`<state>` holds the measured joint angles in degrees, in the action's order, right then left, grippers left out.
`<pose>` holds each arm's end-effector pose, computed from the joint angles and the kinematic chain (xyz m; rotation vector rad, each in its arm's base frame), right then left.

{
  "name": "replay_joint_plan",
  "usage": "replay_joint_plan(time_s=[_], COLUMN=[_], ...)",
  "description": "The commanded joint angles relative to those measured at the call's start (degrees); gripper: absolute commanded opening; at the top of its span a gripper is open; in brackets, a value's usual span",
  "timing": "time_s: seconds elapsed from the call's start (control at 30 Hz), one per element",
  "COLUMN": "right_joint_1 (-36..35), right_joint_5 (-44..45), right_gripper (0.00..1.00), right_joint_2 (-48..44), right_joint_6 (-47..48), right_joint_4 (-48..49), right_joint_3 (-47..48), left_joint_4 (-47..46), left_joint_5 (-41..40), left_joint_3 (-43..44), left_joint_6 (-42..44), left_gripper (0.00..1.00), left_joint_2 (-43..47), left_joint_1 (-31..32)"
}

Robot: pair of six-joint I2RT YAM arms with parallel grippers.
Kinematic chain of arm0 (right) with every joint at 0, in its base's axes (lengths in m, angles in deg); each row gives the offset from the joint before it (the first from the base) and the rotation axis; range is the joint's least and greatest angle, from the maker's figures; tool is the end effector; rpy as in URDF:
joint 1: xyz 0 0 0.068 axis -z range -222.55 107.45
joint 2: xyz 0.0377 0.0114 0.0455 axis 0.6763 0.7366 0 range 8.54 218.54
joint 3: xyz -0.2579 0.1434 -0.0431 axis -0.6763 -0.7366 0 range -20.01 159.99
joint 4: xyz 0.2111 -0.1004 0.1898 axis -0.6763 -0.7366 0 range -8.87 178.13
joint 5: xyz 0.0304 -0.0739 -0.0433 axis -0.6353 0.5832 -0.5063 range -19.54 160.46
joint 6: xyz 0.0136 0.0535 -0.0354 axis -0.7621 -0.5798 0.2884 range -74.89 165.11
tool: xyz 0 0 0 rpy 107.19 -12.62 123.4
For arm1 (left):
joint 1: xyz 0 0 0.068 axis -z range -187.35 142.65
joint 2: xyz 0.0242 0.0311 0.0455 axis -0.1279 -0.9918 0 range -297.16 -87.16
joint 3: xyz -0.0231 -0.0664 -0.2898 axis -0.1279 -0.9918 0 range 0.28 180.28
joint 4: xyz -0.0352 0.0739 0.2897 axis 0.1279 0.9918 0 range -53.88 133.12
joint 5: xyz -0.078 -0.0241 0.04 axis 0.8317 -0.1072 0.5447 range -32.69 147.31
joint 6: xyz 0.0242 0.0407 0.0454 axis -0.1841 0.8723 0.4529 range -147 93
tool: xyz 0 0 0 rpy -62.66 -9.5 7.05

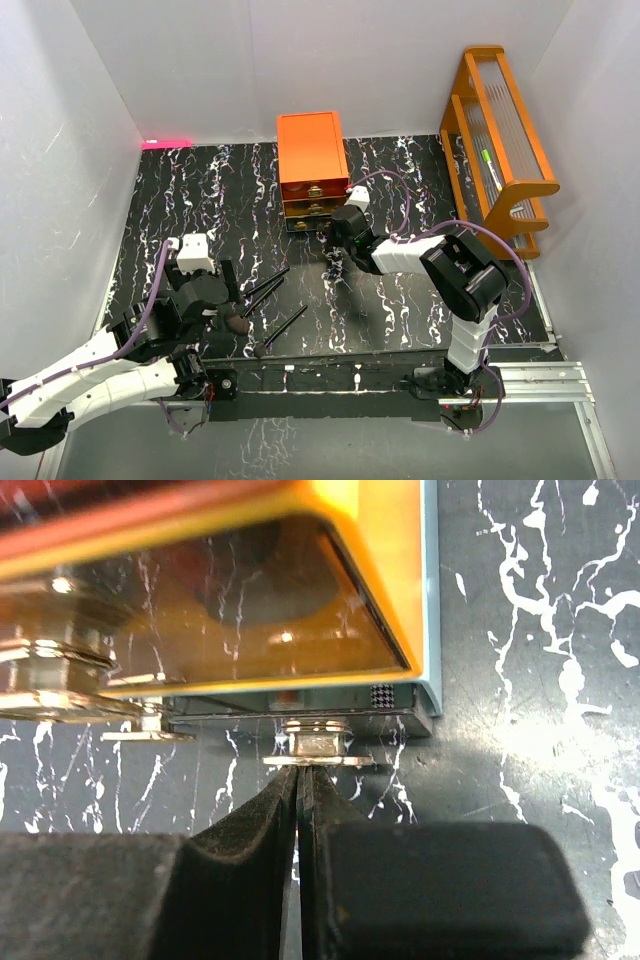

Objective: Organize the makeup
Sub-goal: Close the drawer in the storage box.

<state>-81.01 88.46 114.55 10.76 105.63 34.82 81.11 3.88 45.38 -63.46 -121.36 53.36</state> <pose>0.3459 0.2543 0.1382 0.1049 2.1515 0.4082 0.1033 -0.0993 0.3312 -0.0946 1.9106 -0.1204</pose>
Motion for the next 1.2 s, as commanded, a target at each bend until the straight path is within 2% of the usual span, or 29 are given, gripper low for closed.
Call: replay_joint_plan(time_s=[0.0,0.2,0.33,0.53,0.67,0.8,0.93,1.03,1.17], right_joint_1=[0.40,0.39,0.06,-1.66,-1.97,-2.14,-2.18,-2.20,-2.16], right_joint_5=[2.73,2.95,1.51,1.60,3.25,5.44,5.50,3.11,-5.97], right_gripper=[0.08,0.08,0.08,0.08,0.08,0.16,0.28,0.34,0.42], right_joint_2=[-0.13,-0.75,-4.95,-18.79,-32.44,-46.15,-57.18,-59.22,-54.43], right_joint_6=[1.36,1.10,0.86,1.36,1.00,-0.10,-0.82,0.26,2.41], right_joint_4=[9.16,12.24,11.99,5.72,-0.53,-8.64,-17.33,-20.88,-17.83], right_joint_3=[0.96,-0.61,-3.23,-9.92,-15.87,-20.48,-22.96,-23.72,-24.82], left_joint_4=[0.36,0.42,0.15,-4.07,-13.91,-23.80,-24.46,-18.42,-18.84], left_joint_5=[-2.03,-2.16,-1.92,0.82,4.91,4.95,-0.76,-2.85,0.12], left_joint_3=[1.32,1.48,1.35,0.48,-4.35,-8.35,-3.29,3.00,4.74], left_joint_6=[0.00,-0.10,0.06,-0.32,-3.97,-6.32,-8.30,-9.99,-3.29], left_gripper=[0.74,0.75,0.75,0.81,0.82,0.85,0.96,0.97,0.97], left_joint_2=[0.31,0.45,0.38,-0.61,-3.17,-12.96,-26.80,-33.54,-30.44], left_joint_1=[0.02,0.02,0.02,0.02,0.03,0.02,-0.18,-1.64,-4.15])
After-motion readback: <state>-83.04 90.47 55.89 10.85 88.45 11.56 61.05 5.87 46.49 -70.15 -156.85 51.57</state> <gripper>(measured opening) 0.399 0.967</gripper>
